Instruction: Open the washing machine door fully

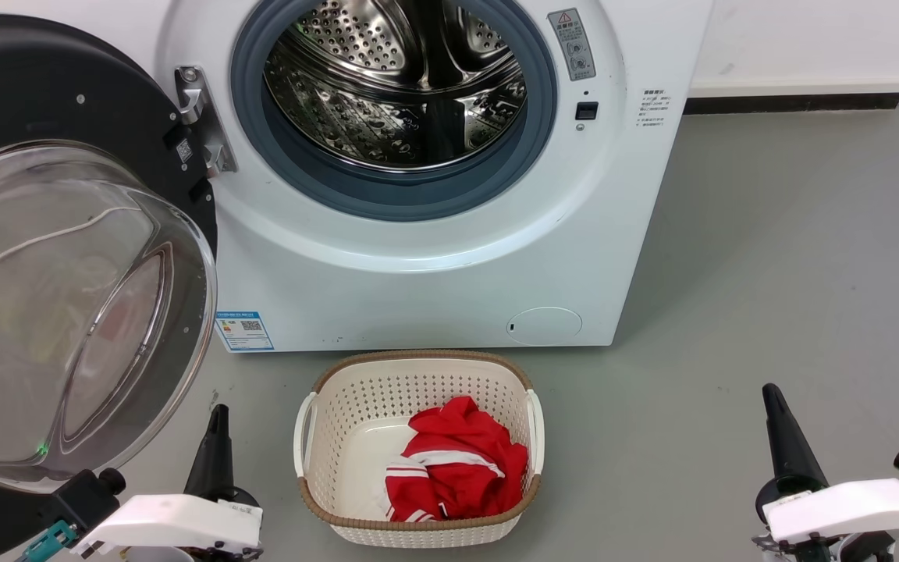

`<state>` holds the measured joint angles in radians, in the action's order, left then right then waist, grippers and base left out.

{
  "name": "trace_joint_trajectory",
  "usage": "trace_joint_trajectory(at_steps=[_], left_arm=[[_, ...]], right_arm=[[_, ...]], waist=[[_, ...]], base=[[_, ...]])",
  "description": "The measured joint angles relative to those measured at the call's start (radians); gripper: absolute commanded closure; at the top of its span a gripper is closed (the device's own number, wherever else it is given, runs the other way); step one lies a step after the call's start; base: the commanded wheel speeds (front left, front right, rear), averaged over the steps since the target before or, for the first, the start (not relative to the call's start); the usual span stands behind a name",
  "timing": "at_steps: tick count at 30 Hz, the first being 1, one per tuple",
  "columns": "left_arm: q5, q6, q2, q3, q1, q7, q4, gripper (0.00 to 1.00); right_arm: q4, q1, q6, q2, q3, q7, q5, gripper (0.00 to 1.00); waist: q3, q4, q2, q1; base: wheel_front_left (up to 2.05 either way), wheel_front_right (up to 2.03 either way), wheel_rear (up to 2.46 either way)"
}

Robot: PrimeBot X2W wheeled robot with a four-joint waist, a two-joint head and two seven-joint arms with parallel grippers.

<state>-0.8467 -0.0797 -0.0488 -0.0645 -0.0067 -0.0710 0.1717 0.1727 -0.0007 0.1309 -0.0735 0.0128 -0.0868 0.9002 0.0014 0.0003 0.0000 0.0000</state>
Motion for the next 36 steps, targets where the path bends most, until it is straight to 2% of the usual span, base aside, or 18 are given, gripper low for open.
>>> trace_joint_trajectory(at_steps=[36], left_arm=[[-0.403, -0.026, 0.0, -0.026, -0.048, 0.098, 0.04, 1.0]], right_arm=[[0.037, -0.051, 0.0, -0.003, 0.031, 0.088, 0.392, 1.0]], waist=[[0.001, 0.0, 0.0, 0.0]], base=[[0.0, 0.0, 0.0]])
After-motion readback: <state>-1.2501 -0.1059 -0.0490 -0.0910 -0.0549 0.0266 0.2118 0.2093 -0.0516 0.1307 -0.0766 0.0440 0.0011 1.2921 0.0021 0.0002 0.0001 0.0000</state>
